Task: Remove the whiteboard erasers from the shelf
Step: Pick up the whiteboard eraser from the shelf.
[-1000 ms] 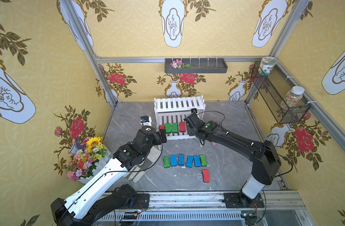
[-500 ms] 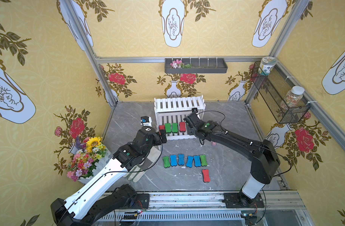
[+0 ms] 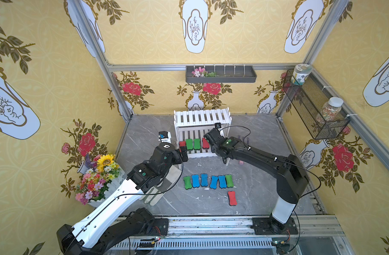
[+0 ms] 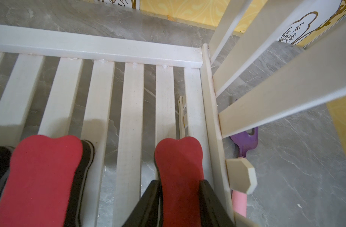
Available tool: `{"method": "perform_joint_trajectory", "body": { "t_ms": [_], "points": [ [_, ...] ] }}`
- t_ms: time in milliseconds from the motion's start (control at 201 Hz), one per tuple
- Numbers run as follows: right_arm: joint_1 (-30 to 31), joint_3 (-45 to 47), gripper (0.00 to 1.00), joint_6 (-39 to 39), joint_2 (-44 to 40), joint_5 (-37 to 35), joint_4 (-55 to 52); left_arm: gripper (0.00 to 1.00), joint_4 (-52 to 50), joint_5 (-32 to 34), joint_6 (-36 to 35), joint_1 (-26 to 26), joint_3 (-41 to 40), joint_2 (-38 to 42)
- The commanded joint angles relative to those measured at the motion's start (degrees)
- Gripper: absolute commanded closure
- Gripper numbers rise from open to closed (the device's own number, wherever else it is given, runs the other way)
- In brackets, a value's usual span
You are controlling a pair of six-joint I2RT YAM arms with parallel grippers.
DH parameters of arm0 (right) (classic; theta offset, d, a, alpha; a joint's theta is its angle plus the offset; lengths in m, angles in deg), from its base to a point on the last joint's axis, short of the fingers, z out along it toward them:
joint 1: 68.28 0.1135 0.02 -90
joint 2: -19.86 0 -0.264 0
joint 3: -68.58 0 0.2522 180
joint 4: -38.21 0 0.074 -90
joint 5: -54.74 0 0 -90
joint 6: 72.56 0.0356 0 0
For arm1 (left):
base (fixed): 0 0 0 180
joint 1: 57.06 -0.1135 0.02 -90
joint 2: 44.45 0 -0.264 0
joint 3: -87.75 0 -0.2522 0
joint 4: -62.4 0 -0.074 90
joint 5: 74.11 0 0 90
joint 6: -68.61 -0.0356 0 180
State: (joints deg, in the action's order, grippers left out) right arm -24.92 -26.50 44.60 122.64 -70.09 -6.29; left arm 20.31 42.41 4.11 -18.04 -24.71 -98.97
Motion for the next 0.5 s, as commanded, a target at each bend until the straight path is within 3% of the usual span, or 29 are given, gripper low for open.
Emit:
{"method": "perform_joint_trajectory", "body": {
  "t_ms": [0, 493],
  "points": [
    [0.2, 0.2, 0.63, 0.84, 0.36, 2.06, 0.68, 0.01, 1.51, -0.38, -0.29, -0.05, -0.34, -0.19],
    [0.78, -1.68, 0.57, -1.81, -1.57, 1.09, 1.74, 0.01, 1.66, -0.51, -0.36, -0.01, -0.34, -0.94]
  ]
}}
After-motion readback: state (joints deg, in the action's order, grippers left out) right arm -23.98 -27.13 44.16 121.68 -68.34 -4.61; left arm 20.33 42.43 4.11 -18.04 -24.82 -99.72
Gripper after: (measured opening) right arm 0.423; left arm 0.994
